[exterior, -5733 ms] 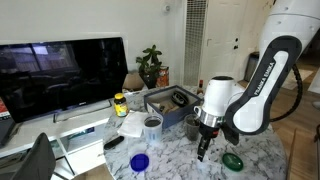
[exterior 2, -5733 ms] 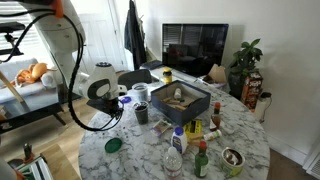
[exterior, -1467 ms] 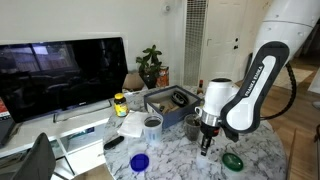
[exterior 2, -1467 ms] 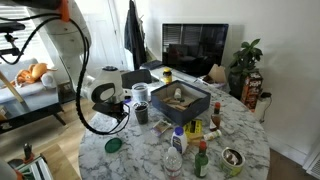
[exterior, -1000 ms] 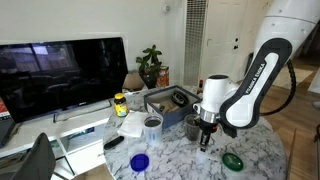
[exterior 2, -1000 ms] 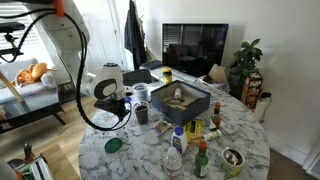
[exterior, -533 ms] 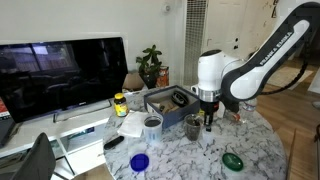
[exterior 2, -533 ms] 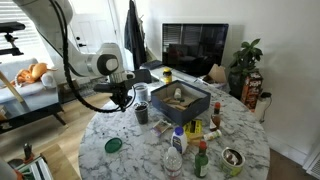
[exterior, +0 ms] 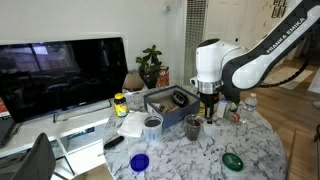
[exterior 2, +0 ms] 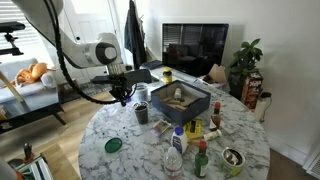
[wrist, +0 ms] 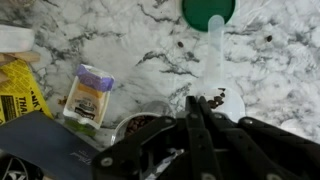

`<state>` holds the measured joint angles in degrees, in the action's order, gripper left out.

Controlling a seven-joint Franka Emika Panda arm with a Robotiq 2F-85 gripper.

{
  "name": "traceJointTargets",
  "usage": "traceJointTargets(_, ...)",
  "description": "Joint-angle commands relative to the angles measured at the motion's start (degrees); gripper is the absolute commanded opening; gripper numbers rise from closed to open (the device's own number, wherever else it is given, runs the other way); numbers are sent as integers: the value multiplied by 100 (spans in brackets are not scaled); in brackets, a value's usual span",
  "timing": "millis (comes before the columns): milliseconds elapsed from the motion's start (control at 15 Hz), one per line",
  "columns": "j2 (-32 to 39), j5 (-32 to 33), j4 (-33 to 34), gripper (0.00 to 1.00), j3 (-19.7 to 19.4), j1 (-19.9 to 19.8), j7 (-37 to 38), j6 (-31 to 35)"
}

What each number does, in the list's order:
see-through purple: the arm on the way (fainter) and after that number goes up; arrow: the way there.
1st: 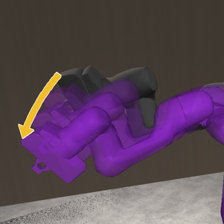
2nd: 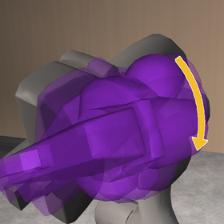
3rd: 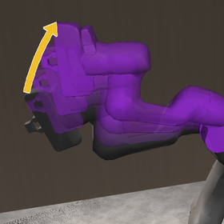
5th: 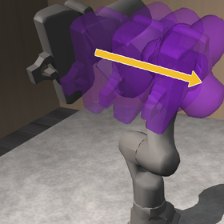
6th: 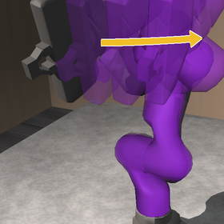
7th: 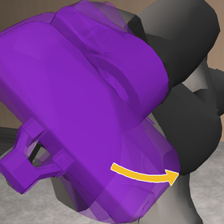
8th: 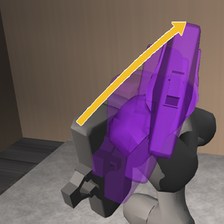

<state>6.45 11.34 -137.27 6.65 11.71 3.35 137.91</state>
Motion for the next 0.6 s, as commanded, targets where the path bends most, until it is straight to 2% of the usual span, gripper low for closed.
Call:
traceJointTargets(0, 42, 627, 175, 1, 30, 28, 242, -273)
traceJointTargets(267, 186, 1959, 637, 1, 67, 177, 539, -1103)
traceJointTargets(533, 613, 2846, 1063, 1, 217, 361, 606, -1782)
